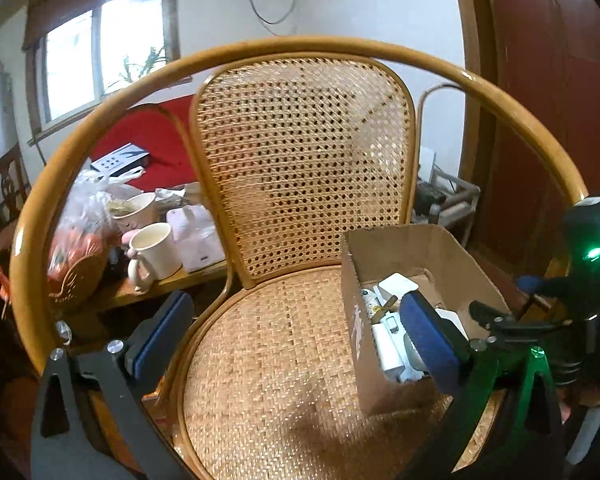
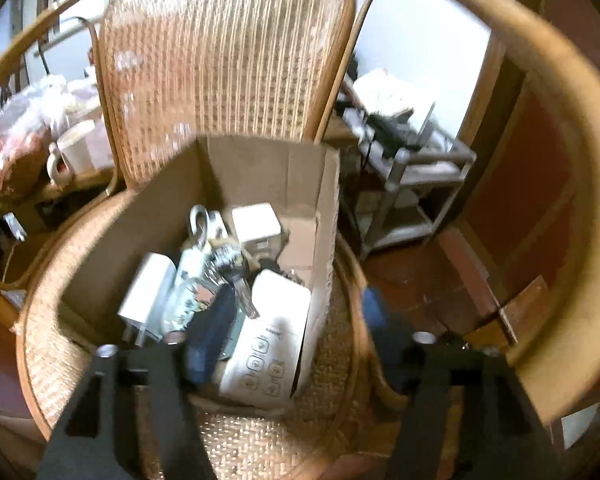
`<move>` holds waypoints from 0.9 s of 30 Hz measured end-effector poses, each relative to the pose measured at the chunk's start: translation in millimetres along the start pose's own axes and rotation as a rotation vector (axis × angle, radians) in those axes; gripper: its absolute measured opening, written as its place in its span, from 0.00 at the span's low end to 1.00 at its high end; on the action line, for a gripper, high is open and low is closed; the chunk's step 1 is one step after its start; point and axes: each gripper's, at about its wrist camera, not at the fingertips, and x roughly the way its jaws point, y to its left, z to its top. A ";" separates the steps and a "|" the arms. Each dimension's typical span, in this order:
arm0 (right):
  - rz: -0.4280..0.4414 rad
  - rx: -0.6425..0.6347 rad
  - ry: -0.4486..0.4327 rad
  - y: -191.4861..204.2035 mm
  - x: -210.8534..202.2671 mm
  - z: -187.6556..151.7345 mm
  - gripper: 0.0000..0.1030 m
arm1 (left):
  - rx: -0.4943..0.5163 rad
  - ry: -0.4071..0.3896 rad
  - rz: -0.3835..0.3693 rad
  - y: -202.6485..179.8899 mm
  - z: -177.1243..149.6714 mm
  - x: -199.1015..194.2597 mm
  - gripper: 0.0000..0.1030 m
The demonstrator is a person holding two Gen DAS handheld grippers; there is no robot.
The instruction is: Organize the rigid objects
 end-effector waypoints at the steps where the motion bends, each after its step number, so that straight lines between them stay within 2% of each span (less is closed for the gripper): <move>1: 0.013 0.008 -0.030 -0.9 -9.9 0.4 0.85 | -0.005 -0.006 0.001 2.3 -1.5 -3.9 1.00; 4: 0.029 0.038 -0.106 -4.2 -34.3 0.5 1.00 | -0.003 -0.021 0.003 8.5 -4.9 -15.0 1.00; 11: 0.096 0.031 -0.182 4.3 -71.3 -9.1 1.00 | -0.009 -0.033 0.017 24.3 -14.6 -30.9 1.00; 16: 0.086 -0.013 -0.222 15.0 -87.7 -17.7 1.00 | -0.055 -0.020 0.031 38.4 -25.3 -35.3 1.00; 22: 0.115 -0.008 -0.192 21.4 -92.1 -34.7 1.00 | -0.098 -0.012 0.047 52.0 -37.3 -37.3 1.00; 27: 0.090 -0.044 -0.182 28.2 -87.6 -38.5 1.00 | -0.110 0.001 0.050 56.5 -39.9 -35.4 1.00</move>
